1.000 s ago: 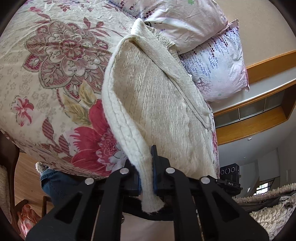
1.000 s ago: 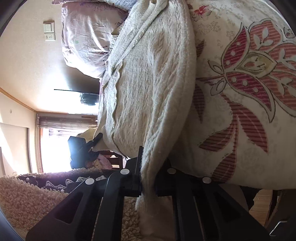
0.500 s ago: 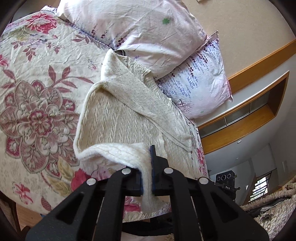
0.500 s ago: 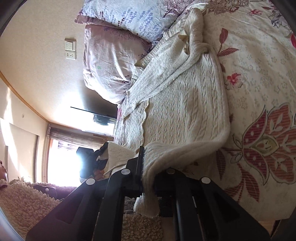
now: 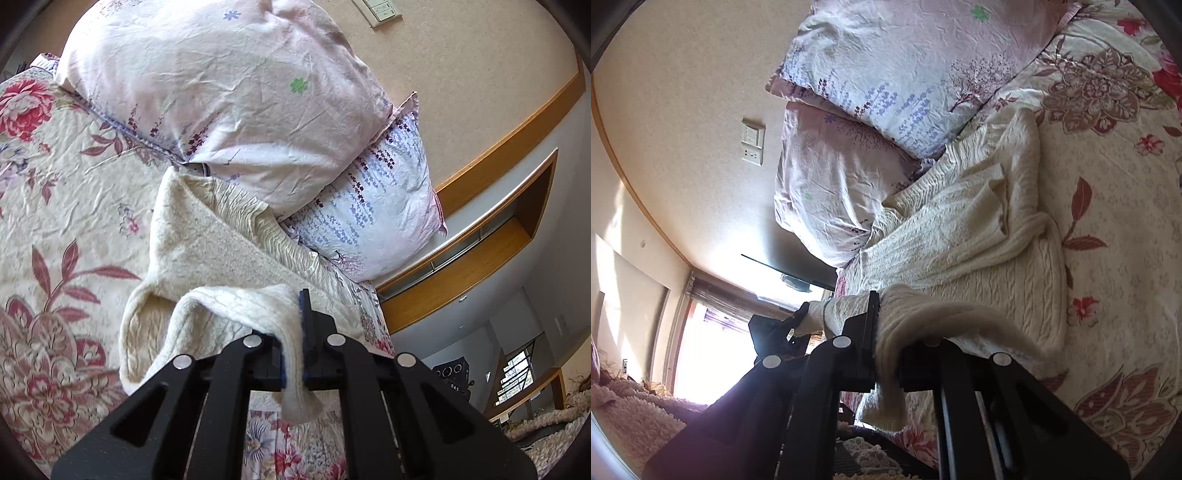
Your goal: Fold small clothes
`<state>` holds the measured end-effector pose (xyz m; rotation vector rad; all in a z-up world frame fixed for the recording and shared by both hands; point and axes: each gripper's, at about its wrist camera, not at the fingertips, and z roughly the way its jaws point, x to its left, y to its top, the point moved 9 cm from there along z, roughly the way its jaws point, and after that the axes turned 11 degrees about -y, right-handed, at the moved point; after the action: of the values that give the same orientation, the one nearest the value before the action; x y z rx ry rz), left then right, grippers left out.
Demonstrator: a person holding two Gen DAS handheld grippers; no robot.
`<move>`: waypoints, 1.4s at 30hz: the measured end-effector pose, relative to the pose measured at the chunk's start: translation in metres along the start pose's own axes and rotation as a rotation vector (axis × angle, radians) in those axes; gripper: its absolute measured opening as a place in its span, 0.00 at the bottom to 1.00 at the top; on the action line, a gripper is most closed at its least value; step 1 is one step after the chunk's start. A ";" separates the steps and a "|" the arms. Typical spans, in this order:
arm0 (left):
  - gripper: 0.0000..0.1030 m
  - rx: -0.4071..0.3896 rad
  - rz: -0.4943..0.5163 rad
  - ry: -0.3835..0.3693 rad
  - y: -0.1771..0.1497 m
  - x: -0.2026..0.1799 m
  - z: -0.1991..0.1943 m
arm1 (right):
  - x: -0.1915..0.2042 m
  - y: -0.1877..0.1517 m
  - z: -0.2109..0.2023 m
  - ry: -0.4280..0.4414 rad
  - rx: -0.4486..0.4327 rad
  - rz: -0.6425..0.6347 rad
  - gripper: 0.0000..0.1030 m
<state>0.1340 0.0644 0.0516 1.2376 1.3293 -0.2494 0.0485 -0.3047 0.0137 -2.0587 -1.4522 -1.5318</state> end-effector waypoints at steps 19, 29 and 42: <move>0.05 -0.007 -0.095 0.150 0.096 0.087 0.116 | -0.034 0.141 0.114 -0.213 -0.066 0.047 0.08; 0.05 0.002 -0.178 0.225 0.103 0.120 0.145 | -0.065 0.149 0.136 -0.256 -0.058 0.172 0.08; 0.75 -0.078 -0.189 0.238 0.107 0.101 0.102 | -0.060 0.176 0.100 -0.355 -0.170 0.130 0.76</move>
<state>0.3059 0.0777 0.0014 1.1021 1.6502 -0.1852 0.2495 -0.3637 -0.0146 -2.5764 -1.2970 -1.3302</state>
